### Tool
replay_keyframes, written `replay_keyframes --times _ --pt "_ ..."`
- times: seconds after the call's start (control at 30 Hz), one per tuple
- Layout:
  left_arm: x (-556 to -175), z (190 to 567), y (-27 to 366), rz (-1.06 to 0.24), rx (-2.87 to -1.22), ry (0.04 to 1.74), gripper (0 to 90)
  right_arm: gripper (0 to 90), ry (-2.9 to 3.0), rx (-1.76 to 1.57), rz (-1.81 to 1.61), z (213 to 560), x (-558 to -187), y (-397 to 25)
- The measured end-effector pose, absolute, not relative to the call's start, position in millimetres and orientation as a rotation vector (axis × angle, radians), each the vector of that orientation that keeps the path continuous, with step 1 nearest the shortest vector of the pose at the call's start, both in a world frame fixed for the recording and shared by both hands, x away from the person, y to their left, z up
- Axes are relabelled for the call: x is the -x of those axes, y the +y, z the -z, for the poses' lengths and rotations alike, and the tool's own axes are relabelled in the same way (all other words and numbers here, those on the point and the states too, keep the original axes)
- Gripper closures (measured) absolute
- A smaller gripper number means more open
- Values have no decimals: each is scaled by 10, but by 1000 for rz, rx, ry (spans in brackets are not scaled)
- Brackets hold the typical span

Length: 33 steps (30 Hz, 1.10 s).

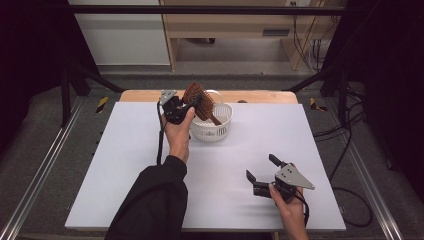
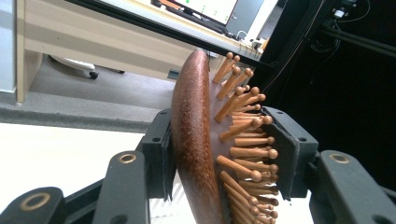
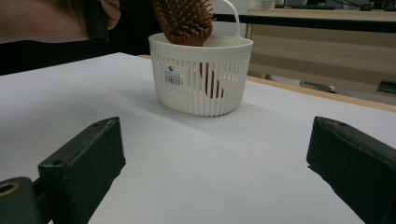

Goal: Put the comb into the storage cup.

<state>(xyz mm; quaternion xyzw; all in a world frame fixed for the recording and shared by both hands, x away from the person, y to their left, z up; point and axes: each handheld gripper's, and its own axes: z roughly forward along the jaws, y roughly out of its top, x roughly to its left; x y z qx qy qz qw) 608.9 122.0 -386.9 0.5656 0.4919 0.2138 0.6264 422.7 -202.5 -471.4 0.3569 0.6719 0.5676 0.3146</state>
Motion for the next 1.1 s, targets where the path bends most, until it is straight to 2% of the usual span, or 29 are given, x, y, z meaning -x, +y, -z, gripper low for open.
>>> replay_keyframes --times 1.1 --pt "-6100 3912 1315 -474 -1306 1138 473 40 1785 -945 -1470 4715 -4231 -1998"
